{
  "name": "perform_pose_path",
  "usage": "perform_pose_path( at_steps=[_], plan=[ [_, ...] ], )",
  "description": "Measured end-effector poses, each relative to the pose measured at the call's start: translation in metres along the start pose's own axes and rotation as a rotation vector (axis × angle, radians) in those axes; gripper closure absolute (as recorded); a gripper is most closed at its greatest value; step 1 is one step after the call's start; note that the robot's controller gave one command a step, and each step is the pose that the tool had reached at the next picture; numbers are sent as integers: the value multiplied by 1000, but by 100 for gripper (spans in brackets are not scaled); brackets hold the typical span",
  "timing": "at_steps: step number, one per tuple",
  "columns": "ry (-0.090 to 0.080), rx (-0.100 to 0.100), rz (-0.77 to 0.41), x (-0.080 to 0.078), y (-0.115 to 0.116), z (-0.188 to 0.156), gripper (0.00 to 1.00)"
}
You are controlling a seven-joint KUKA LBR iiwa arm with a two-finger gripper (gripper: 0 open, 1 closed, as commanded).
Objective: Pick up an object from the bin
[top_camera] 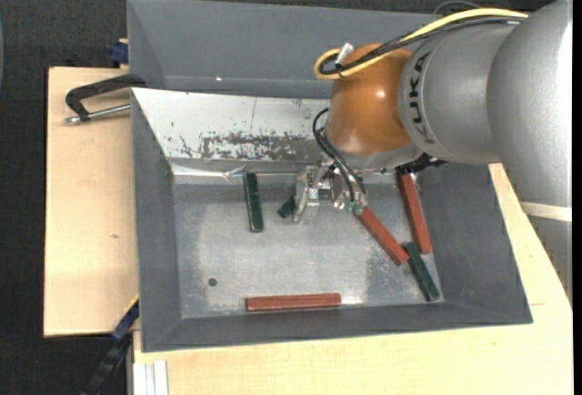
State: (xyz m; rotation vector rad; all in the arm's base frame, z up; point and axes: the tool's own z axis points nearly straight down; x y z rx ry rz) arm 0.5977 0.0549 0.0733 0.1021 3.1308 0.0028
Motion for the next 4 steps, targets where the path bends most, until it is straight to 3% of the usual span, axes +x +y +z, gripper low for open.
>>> perform_pose_path(
  at_steps=[1, 2, 3, 4],
  plan=[
    [5, 0, 0, 2, 1, 2, 0],
    [-4, -2, 1, -2, 0, -2, 100],
    [-4, -2, 1, -2, 0, -2, 100],
    [11, 1, -11, 6, -1, -45, 100]
  ],
)
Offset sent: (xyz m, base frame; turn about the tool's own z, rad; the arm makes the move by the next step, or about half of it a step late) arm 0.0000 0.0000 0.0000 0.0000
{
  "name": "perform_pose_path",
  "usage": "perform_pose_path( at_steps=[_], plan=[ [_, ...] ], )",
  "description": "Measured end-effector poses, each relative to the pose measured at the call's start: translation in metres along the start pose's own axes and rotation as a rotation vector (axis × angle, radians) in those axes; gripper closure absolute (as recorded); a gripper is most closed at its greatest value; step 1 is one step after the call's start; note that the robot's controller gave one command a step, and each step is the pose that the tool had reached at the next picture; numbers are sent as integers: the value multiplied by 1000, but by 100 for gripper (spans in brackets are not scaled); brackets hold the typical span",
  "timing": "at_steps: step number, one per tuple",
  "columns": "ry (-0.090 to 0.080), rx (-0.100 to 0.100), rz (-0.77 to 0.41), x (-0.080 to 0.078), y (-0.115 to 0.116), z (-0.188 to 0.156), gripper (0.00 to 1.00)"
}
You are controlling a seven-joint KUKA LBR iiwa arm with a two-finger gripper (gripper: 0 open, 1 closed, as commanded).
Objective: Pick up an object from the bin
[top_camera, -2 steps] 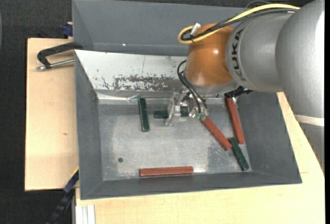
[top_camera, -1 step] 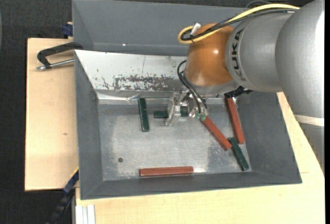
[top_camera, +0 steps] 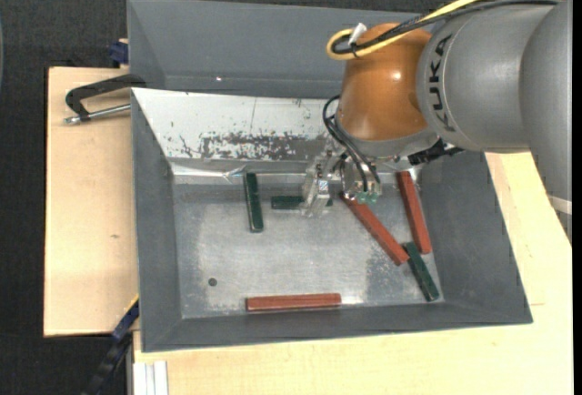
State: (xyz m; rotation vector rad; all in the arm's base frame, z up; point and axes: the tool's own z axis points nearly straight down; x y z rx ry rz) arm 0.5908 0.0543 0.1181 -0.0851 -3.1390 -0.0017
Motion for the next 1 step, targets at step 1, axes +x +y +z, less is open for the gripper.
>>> perform_pose_path(
  at_steps=[1],
  plan=[
    [-13, -2, 35, 5, 6, -23, 100]
  ],
)
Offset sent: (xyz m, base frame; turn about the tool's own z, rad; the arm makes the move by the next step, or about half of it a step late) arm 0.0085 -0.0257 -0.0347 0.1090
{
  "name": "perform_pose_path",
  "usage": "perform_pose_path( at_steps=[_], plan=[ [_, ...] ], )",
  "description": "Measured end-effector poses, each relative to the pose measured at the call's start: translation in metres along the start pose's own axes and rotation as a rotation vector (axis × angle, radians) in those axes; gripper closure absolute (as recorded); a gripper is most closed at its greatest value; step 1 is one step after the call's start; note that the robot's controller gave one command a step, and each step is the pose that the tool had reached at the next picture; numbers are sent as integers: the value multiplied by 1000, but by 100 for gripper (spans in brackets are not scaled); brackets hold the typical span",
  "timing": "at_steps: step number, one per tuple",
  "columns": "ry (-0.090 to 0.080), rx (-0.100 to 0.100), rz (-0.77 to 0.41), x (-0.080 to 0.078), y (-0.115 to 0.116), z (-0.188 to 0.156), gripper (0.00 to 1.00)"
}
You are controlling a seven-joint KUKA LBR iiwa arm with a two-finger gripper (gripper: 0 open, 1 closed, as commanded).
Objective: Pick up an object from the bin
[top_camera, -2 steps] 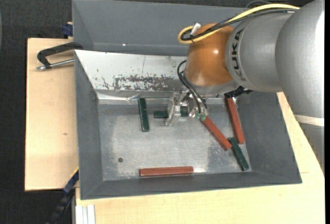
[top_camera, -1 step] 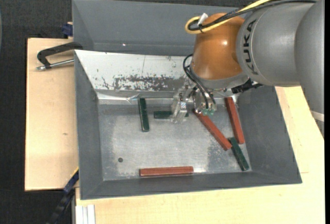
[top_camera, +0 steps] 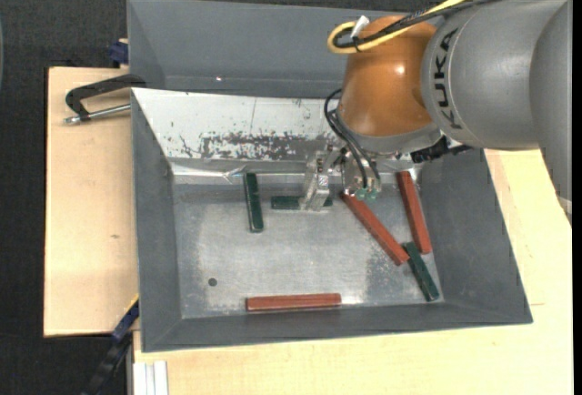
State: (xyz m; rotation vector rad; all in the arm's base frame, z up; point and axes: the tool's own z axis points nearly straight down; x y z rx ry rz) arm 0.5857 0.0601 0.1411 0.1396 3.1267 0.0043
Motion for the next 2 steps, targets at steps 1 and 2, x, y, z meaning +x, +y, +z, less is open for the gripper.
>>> perform_pose_path(
  at_steps=[1, 2],
  plan=[
    [8, 2, 74, -17, -30, 57, 0],
    [9, 2, 74, -17, -29, 57, 100]
  ],
)
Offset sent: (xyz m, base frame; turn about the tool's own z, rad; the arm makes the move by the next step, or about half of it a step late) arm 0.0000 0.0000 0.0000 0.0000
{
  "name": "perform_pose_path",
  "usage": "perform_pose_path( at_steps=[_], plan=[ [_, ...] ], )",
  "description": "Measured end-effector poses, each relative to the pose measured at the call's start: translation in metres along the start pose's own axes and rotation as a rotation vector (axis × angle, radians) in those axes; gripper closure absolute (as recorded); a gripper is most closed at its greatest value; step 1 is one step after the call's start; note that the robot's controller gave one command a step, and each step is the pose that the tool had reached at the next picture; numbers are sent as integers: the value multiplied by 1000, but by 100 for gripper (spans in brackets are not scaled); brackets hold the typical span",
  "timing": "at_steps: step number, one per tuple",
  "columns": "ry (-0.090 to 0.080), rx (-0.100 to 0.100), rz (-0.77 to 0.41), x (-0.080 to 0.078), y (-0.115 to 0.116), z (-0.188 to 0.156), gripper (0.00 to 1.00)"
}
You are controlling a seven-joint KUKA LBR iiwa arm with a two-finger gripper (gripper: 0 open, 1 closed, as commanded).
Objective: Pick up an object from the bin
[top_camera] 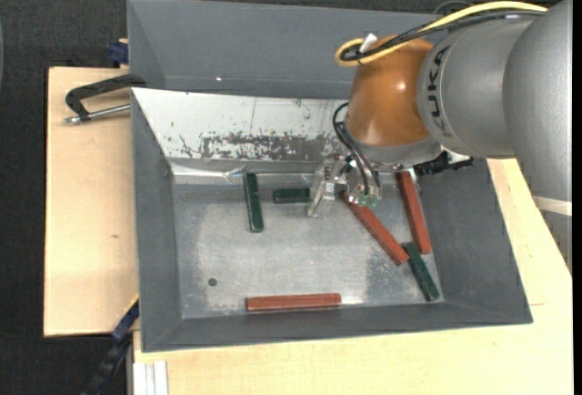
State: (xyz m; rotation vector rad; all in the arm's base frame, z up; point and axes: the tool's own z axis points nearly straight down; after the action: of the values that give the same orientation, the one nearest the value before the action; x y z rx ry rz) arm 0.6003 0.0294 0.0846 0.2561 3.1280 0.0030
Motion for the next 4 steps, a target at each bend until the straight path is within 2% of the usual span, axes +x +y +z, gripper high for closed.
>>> perform_pose_path(
  at_steps=[1, 2, 4],
  plan=[
    [0, 0, 0, 0, 0, 0, 0],
    [0, 0, 0, 0, 0, 0, 100],
    [0, 0, 0, 0, 0, 0, 100]
  ],
)
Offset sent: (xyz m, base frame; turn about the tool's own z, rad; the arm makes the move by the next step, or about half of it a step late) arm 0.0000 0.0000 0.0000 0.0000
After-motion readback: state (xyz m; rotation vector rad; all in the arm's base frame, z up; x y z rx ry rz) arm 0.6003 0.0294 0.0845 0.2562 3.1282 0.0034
